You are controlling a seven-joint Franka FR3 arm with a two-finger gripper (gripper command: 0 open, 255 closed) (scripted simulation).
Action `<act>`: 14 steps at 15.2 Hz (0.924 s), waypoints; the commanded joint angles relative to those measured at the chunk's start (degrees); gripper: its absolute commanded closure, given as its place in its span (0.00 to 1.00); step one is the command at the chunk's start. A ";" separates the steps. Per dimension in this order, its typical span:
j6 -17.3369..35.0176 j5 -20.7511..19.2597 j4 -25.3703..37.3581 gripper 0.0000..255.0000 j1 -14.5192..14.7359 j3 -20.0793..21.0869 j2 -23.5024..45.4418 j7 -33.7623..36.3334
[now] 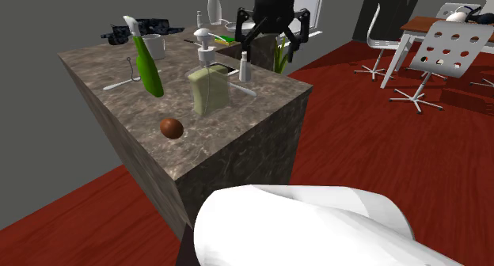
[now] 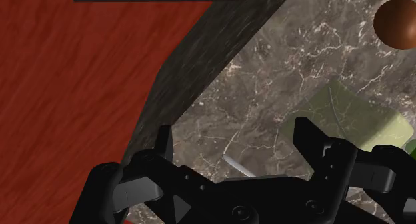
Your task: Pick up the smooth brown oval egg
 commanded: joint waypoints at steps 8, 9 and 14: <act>3.48 3.89 -5.02 0.00 3.35 9.76 -0.88 9.50; 4.04 4.48 -5.47 0.00 3.83 11.21 -0.67 10.88; 7.07 7.24 -6.70 0.00 6.10 18.61 1.72 17.91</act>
